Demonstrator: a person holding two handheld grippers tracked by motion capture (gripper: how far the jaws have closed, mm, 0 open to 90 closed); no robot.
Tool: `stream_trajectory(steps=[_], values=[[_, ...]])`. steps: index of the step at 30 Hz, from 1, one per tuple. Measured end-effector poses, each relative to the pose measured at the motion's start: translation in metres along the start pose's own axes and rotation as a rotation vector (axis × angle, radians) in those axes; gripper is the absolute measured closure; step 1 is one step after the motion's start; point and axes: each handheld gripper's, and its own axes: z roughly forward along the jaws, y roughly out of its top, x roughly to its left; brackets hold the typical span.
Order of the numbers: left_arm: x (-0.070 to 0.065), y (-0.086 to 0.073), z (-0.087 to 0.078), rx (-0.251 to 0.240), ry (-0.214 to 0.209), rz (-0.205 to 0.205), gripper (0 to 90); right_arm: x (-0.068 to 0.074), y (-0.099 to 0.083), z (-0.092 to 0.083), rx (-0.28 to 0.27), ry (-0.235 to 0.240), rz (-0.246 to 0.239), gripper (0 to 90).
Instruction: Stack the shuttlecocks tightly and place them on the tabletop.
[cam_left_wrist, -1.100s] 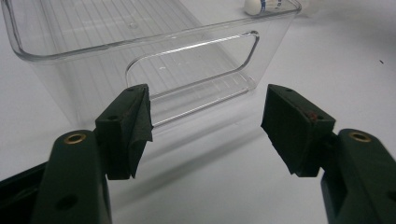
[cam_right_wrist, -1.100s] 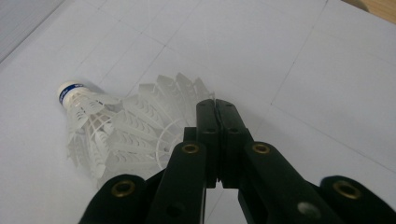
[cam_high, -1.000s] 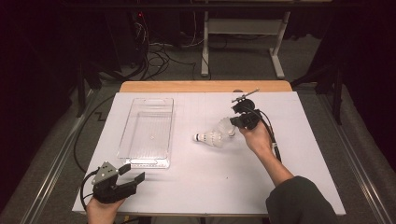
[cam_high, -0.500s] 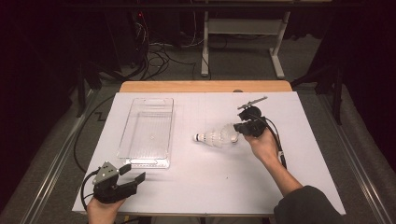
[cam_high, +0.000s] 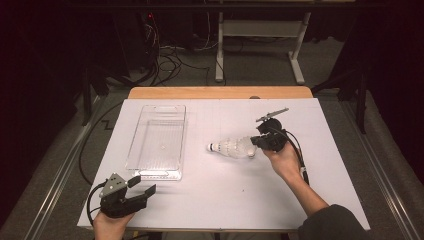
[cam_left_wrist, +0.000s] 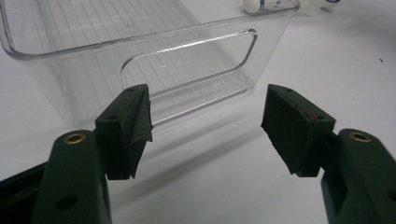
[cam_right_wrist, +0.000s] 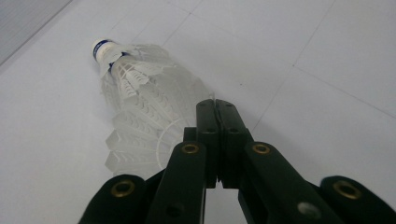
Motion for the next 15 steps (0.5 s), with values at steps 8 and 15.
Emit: stream_trajectory(steps=[8,15], values=[[0.0,0.0,0.0,0.0,-0.001,0.0,33.6,0.002,-0.007,-0.002,-0.005,0.023,0.002,90.0],[0.0,0.0,0.0,0.0,0.0,0.001,33.5,0.0,-0.013,-0.004,-0.011,0.024,0.005,88.1]])
